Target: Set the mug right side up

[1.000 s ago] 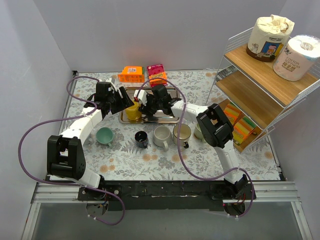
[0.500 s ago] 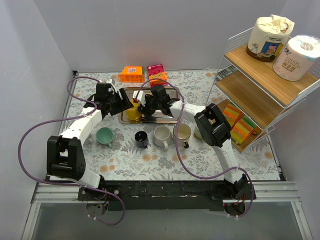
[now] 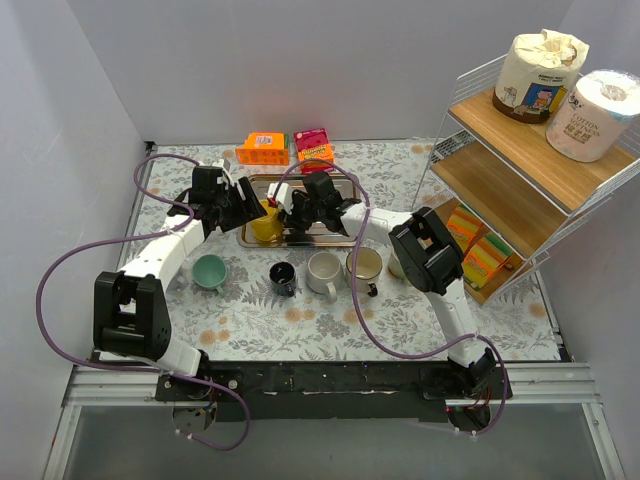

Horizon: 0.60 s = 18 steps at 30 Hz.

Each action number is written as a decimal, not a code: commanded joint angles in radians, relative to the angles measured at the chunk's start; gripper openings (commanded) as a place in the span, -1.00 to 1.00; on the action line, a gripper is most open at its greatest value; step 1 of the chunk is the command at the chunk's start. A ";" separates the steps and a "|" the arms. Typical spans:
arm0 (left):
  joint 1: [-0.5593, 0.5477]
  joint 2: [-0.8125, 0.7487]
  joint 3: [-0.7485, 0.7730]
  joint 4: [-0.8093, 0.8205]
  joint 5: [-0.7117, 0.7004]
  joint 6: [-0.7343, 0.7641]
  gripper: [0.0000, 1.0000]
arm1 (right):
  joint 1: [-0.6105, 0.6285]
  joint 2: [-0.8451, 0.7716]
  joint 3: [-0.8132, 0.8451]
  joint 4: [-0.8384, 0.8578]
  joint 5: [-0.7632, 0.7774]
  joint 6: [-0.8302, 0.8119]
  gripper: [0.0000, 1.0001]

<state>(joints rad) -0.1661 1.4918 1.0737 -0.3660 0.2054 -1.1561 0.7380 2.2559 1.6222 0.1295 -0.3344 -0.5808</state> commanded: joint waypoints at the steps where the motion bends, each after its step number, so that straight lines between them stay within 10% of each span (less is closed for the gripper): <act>1: -0.003 -0.057 -0.006 0.001 -0.004 0.009 0.30 | 0.001 -0.073 0.018 0.019 0.018 -0.020 -0.07; 18: -0.003 -0.048 -0.008 0.004 0.005 0.006 0.30 | 0.017 -0.070 0.041 0.062 0.057 -0.024 -0.07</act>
<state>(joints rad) -0.1658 1.4906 1.0737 -0.3660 0.2066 -1.1564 0.7456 2.2444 1.6234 0.1314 -0.2863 -0.6029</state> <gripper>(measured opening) 0.650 0.465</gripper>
